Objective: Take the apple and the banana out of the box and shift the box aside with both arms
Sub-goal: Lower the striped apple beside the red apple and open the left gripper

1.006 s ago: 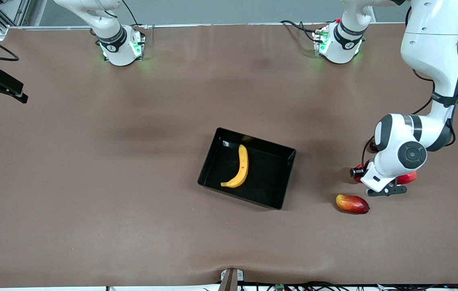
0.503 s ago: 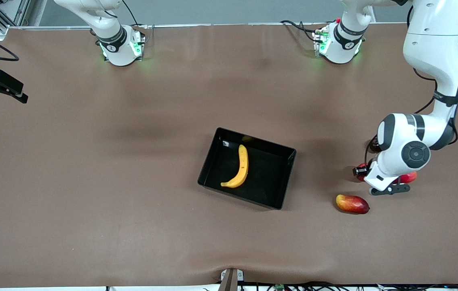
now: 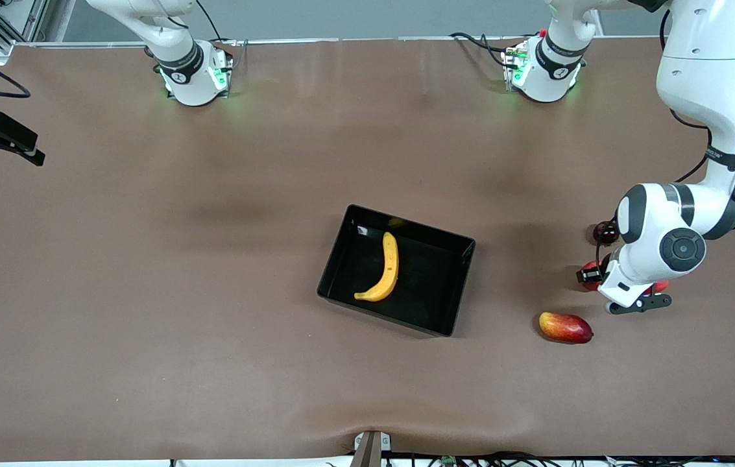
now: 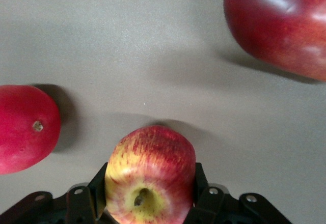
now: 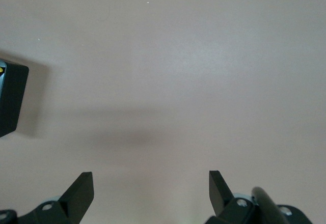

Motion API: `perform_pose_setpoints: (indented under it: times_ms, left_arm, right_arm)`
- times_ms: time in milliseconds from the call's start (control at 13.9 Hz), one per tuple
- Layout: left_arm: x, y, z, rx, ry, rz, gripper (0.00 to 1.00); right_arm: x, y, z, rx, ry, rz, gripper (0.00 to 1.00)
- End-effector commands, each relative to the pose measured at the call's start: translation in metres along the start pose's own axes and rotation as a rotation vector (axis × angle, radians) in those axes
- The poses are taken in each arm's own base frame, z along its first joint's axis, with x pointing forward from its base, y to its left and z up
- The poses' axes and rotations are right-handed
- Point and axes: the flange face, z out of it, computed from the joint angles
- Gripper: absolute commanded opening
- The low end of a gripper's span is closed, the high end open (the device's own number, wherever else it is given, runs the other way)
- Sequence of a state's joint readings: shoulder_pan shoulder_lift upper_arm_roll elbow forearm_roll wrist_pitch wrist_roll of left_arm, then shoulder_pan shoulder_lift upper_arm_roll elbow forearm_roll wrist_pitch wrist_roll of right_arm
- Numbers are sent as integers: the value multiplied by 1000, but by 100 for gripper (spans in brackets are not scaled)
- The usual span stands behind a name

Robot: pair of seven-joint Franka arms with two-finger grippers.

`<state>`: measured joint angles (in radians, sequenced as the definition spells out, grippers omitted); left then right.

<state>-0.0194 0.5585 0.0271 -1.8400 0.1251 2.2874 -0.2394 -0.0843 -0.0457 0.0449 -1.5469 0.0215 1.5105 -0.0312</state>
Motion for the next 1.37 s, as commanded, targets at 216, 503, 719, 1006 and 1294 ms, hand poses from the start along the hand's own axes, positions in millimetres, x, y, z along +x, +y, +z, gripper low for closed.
perform_pose_setpoints:
  times_ms: [216, 503, 719, 1006, 1294]
  left_arm:
    - [12, -8, 1, 1, 20, -24, 26]
    - [23, -9, 2, 5, 32, -38, 26]
    - [29, -12, 1, 7, 43, -46, 29]
    - [42, -14, 7, 13, 55, -50, 83]
    - [55, -10, -20, 6, 108, -40, 100]
  right_arm:
    - [3, 0, -3, 16, 4, -8, 100]
    - [4, 0, -3, 16, 2, -8, 100]
    - [3, 0, -3, 14, 4, -8, 100]
    - [4, 0, -1, 15, -1, -8, 100]
    - [4, 0, -1, 16, -1, -8, 100]
